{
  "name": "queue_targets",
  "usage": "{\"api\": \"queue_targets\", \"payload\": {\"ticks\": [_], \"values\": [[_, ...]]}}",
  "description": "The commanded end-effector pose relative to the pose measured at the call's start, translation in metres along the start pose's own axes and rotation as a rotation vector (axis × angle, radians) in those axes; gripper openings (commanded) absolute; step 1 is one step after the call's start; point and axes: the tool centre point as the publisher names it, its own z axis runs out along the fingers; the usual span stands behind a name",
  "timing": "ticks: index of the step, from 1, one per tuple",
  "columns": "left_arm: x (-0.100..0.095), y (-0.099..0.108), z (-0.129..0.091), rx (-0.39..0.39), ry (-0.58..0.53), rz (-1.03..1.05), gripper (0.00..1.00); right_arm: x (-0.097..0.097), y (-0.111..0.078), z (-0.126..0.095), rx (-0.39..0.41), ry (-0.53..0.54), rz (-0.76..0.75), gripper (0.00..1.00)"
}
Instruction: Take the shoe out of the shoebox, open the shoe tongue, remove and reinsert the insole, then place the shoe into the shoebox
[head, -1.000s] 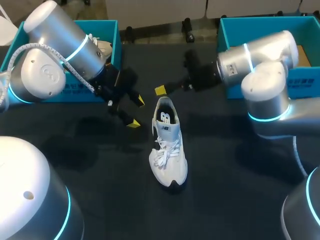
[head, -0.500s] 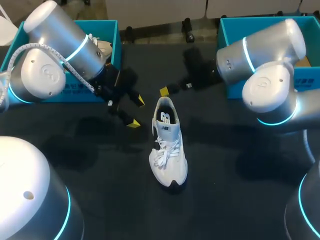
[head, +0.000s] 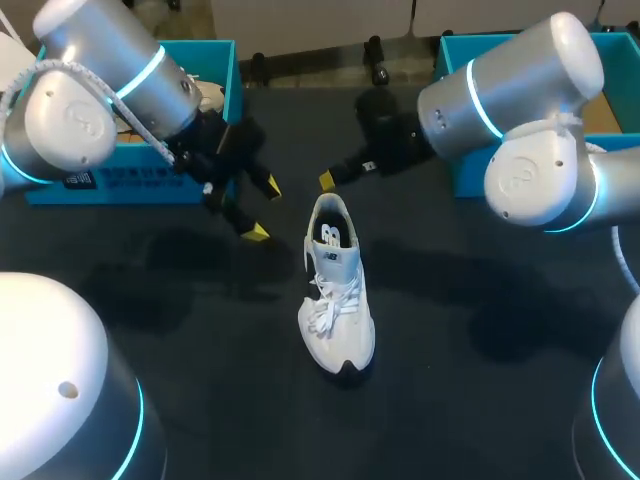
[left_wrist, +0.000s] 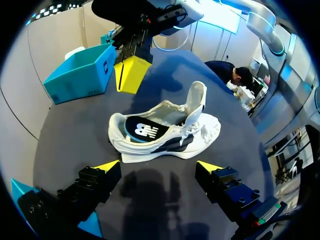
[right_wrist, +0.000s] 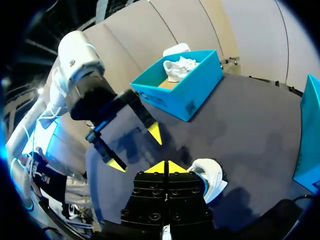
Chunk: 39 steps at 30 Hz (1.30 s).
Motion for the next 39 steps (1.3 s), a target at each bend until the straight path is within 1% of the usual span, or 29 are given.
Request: {"api": "queue_targets", "payload": {"ticks": [1,2,4,5,6,7,8,9,10,14,17,24,29,33,36,39], "values": [[0.007,0.004,-0.029,-0.013,-0.031,0.016,1.0,-0.003,-0.008,0.005,-0.034,-0.079,0.043,0.0],[0.006,0.006,-0.035,-0.014,-0.042,0.019,1.0,-0.004,-0.009,0.005,-0.024,-0.101,0.053,0.0],[0.005,0.009,-0.047,-0.012,-0.045,0.026,1.0,-0.004,-0.012,0.005,-0.034,-0.146,0.081,0.0],[0.005,0.01,-0.052,-0.008,-0.046,0.03,1.0,-0.004,-0.013,0.006,-0.03,-0.15,0.084,0.0],[0.005,0.01,-0.054,-0.007,-0.047,0.031,1.0,-0.005,-0.013,0.006,-0.033,-0.151,0.089,0.0],[0.003,0.012,-0.06,-0.009,-0.055,0.035,1.0,-0.005,-0.015,0.007,-0.036,-0.176,0.111,0.0],[0.003,0.012,-0.06,-0.009,-0.055,0.035,1.0,-0.005,-0.015,0.007,-0.036,-0.176,0.111,0.0],[0.0,0.015,-0.068,-0.007,-0.067,0.036,1.0,-0.004,-0.016,0.009,-0.026,-0.2,0.134,0.0],[0.0,0.015,-0.068,-0.007,-0.067,0.036,1.0,-0.004,-0.016,0.009,-0.026,-0.2,0.134,0.0],[-0.006,0.021,-0.081,-0.015,-0.094,0.032,1.0,-0.002,-0.016,0.012,0.014,-0.275,0.183,0.0],[-0.012,0.023,-0.089,-0.04,-0.113,0.036,1.0,-0.001,-0.018,0.013,0.051,-0.319,0.211,0.0],[-0.019,0.027,-0.111,-0.054,-0.124,0.06,1.0,-0.003,-0.027,0.018,0.129,-0.387,0.278,0.0],[-0.024,0.031,-0.131,-0.033,-0.149,0.059,1.0,-0.005,-0.036,0.021,0.157,-0.41,0.318,0.0],[-0.029,0.035,-0.142,-0.027,-0.18,0.039,1.0,-0.005,-0.043,0.021,0.192,-0.454,0.348,0.0],[-0.033,0.037,-0.149,-0.022,-0.202,0.02,1.0,-0.005,-0.049,0.022,0.213,-0.474,0.361,0.0],[-0.036,0.038,-0.151,-0.028,-0.217,0.002,1.0,-0.006,-0.054,0.022,0.241,-0.501,0.372,0.0]]}}
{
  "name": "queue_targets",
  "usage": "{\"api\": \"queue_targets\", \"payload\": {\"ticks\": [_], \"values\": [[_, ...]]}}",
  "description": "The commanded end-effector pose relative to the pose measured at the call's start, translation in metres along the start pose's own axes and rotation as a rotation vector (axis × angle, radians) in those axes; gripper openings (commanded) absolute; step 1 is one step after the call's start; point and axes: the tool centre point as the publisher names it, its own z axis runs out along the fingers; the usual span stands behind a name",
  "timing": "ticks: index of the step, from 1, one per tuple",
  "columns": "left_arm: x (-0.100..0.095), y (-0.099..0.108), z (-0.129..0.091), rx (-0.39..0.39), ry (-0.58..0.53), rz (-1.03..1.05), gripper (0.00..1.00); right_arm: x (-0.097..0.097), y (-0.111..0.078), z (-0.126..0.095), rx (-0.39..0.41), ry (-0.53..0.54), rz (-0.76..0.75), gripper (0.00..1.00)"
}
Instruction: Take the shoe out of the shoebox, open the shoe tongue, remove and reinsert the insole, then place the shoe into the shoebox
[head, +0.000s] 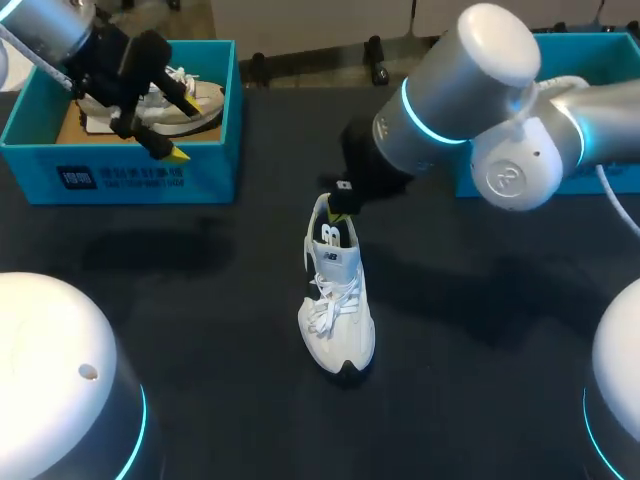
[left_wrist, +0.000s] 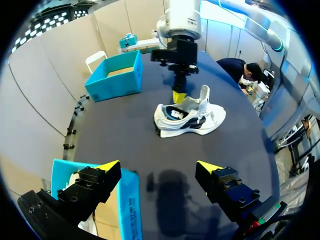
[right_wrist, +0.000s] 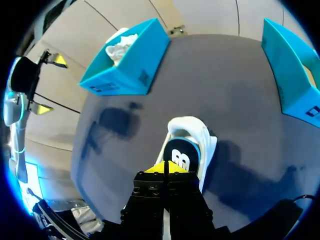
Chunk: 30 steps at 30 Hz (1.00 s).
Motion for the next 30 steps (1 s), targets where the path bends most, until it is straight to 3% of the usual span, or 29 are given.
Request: {"api": "queue_targets", "payload": {"ticks": [1,12,30], "values": [[0.002,0.002,-0.003,-0.005,-0.015,-0.012,1.0,0.002,-0.003,0.0,0.019,-0.198,0.011,0.0],[0.002,0.002,-0.003,-0.005,-0.015,-0.012,1.0,-0.002,-0.016,0.012,0.088,-0.296,0.035,0.0],[0.002,0.002,-0.003,-0.005,-0.015,-0.012,1.0,-0.021,-0.022,0.053,0.071,-0.305,0.073,0.0]]}}
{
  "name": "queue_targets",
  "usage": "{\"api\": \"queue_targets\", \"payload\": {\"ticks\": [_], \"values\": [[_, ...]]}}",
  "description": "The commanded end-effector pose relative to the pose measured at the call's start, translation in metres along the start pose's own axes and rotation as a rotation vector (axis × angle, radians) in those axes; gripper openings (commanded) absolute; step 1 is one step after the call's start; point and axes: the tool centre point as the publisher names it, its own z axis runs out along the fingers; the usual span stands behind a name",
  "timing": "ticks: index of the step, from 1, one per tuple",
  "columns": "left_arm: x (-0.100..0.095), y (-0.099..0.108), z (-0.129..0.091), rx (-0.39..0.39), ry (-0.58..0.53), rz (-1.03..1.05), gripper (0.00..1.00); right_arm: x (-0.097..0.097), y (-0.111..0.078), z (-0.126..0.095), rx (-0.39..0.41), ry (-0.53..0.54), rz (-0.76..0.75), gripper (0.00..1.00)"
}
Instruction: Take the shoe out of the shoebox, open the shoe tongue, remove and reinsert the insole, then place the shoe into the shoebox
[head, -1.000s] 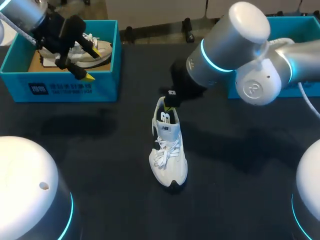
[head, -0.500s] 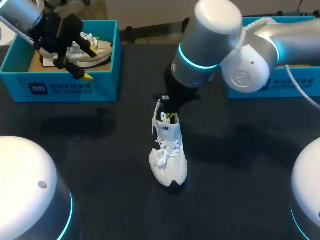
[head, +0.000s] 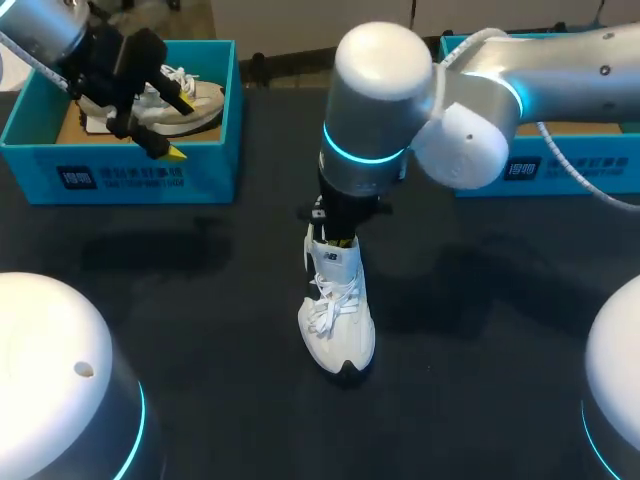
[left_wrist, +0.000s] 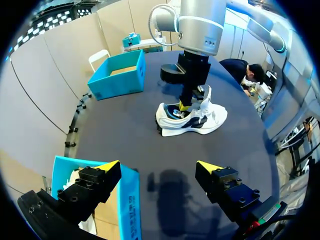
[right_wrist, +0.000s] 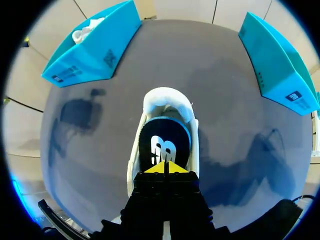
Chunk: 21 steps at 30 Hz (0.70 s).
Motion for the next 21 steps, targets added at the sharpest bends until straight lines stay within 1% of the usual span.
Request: {"api": "queue_targets", "payload": {"ticks": [1,5,8,11,16,21], "values": [[0.001,0.0,-0.001,-0.002,-0.001,0.001,1.0,0.001,0.004,0.019,0.011,0.015,0.006,0.0],[0.001,0.0,-0.001,-0.002,-0.001,0.001,1.0,-0.002,0.005,0.028,0.025,0.025,0.018,0.0],[0.001,0.0,-0.001,-0.002,-0.001,0.001,1.0,-0.003,0.006,0.03,0.028,0.025,0.024,0.0],[0.001,0.0,-0.001,-0.002,-0.001,0.001,1.0,-0.002,0.008,0.023,0.022,0.016,0.023,0.0],[0.001,0.0,-0.001,-0.002,-0.001,0.001,1.0,0.001,0.017,0.009,-0.014,-0.006,0.004,0.0],[0.001,0.0,-0.001,-0.002,-0.001,0.001,1.0,0.002,0.031,0.012,-0.033,-0.018,-0.017,0.0]]}}
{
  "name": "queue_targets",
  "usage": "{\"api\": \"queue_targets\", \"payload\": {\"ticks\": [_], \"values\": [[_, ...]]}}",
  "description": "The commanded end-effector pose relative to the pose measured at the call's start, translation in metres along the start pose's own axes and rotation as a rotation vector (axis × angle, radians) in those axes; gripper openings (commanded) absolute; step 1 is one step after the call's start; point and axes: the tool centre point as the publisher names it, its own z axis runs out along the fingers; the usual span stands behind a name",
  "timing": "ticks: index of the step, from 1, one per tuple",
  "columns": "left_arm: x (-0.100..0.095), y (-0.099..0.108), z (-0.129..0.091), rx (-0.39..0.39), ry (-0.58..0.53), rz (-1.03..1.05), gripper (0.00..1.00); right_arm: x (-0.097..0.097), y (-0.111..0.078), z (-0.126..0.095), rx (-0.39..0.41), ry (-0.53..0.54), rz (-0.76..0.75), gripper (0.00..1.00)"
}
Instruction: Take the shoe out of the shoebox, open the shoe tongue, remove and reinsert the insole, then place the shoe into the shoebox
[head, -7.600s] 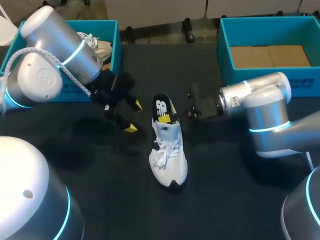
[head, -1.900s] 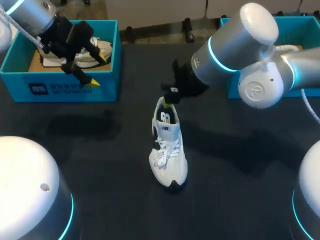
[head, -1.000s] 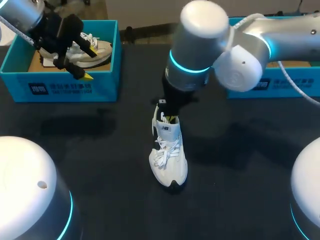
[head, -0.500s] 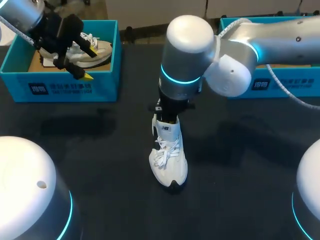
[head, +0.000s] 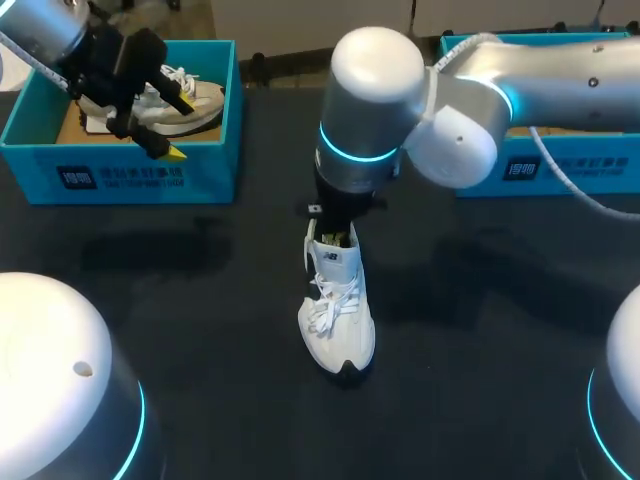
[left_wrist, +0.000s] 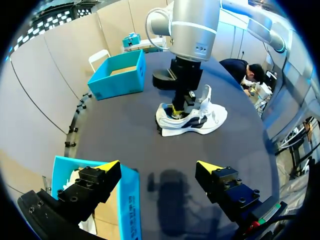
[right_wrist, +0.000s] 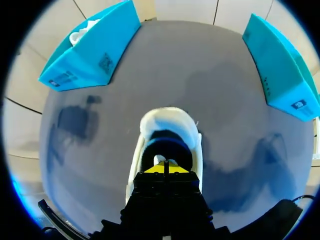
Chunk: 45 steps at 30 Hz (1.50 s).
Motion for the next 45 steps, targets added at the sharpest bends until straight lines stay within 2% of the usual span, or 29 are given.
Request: {"api": "queue_targets", "payload": {"ticks": [1,6,13,16,22,27,37,41,45], "values": [[0.001,0.0,0.0,-0.002,-0.001,0.001,1.0,0.002,0.007,0.002,-0.003,-0.013,-0.003,0.0],[0.001,0.0,0.0,-0.002,-0.001,0.001,1.0,0.001,0.012,0.017,0.017,-0.009,-0.002,0.0],[0.001,0.0,0.0,-0.002,-0.001,0.001,1.0,-0.002,0.008,0.032,0.064,-0.015,0.015,0.0],[0.001,0.0,0.0,-0.002,-0.001,0.001,1.0,-0.003,0.006,0.031,0.07,-0.014,0.015,0.0],[0.001,0.0,0.0,-0.002,-0.001,0.001,1.0,0.0,0.009,0.011,0.041,-0.041,-0.004,0.0],[0.001,0.0,0.0,-0.002,-0.001,0.001,1.0,0.003,0.014,0.026,0.071,-0.029,-0.024,0.0],[0.001,0.0,0.0,-0.002,-0.001,0.001,1.0,-0.005,0.005,0.052,0.133,-0.028,0.003,0.0],[0.001,0.0,0.0,-0.002,-0.001,0.001,1.0,-0.001,0.002,0.052,0.145,-0.027,0.001,0.0],[0.001,0.0,0.0,-0.002,-0.001,0.001,1.0,0.0,-0.001,0.04,0.17,-0.034,0.016,0.0]]}}
